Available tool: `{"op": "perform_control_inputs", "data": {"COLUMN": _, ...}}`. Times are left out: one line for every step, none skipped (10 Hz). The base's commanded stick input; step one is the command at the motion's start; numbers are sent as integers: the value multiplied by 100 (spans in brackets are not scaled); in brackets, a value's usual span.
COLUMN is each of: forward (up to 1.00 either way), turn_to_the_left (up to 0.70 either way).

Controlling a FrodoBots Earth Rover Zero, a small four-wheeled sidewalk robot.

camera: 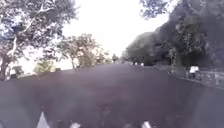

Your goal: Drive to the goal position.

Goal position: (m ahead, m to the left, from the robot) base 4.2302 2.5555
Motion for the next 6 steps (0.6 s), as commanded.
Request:
{"op": "perform_control_inputs", "data": {"forward": 85, "turn_to_the_left": -34}}
{"op": "perform_control_inputs", "data": {"forward": 85, "turn_to_the_left": -34}}
{"op": "perform_control_inputs", "data": {"forward": 85, "turn_to_the_left": -34}}
{"op": "perform_control_inputs", "data": {"forward": 85, "turn_to_the_left": -34}}
{"op": "perform_control_inputs", "data": {"forward": 85, "turn_to_the_left": -34}}
{"op": "perform_control_inputs", "data": {"forward": 85, "turn_to_the_left": -28}}
